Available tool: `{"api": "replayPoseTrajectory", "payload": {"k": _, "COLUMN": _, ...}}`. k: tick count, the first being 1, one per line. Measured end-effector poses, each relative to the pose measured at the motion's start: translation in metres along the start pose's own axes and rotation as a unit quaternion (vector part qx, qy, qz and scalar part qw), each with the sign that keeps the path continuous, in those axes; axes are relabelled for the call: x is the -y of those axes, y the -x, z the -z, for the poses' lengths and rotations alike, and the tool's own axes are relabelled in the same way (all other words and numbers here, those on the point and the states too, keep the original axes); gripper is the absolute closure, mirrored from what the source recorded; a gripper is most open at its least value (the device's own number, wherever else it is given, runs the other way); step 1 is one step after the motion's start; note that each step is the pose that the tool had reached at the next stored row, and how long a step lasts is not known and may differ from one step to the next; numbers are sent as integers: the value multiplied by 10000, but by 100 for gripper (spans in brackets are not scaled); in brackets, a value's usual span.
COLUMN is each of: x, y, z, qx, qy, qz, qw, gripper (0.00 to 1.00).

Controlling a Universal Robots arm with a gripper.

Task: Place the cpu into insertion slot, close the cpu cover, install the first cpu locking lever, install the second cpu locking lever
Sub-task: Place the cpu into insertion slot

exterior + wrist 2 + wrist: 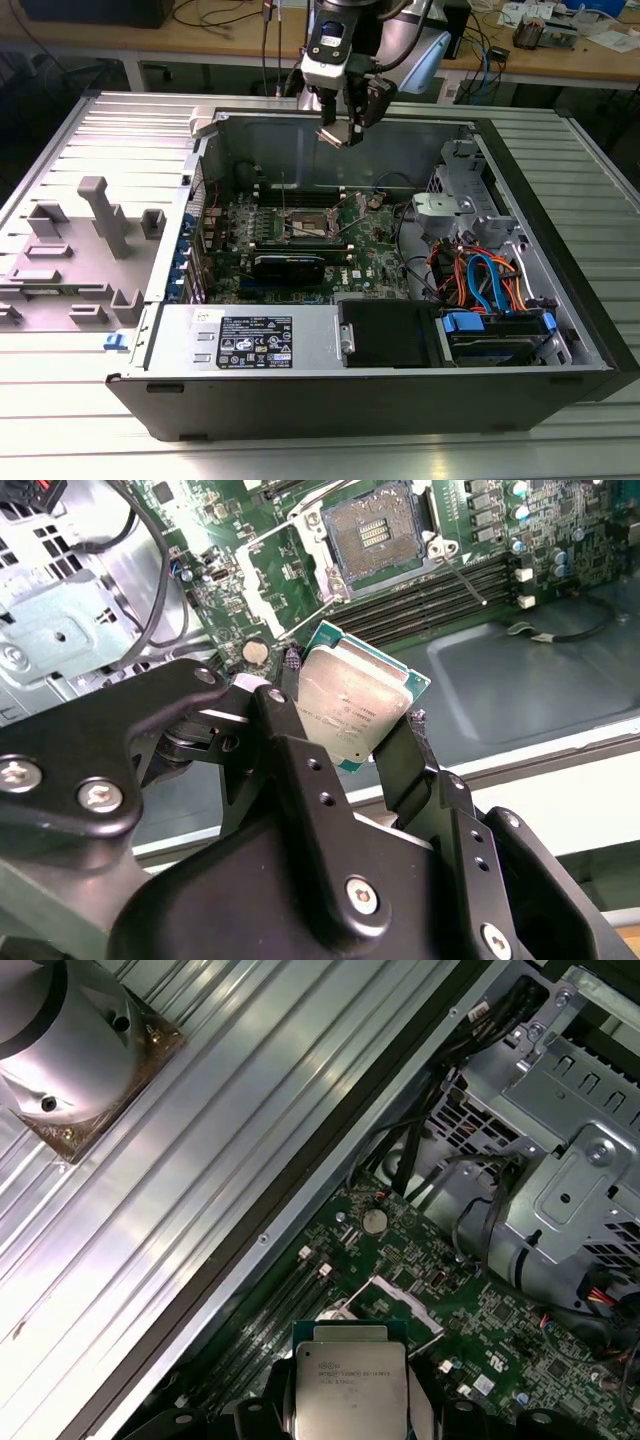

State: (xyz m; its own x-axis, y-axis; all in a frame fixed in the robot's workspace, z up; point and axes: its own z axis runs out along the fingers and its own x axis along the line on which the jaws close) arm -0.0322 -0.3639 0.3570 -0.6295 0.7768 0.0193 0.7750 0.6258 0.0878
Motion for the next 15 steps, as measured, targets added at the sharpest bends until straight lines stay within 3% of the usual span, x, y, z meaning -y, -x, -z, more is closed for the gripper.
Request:
{"api": "replayPoseTrajectory", "payload": {"k": 7, "x": 2, "y": 2, "z": -4, "qx": 21, "qy": 4, "qz": -238, "qw": 9997, "gripper": 45}}
{"api": "replayPoseTrajectory", "payload": {"k": 15, "x": 9, "y": 9, "z": -22, "qx": 28, "qy": 6, "qz": -320, "qw": 9995, "gripper": 45}}
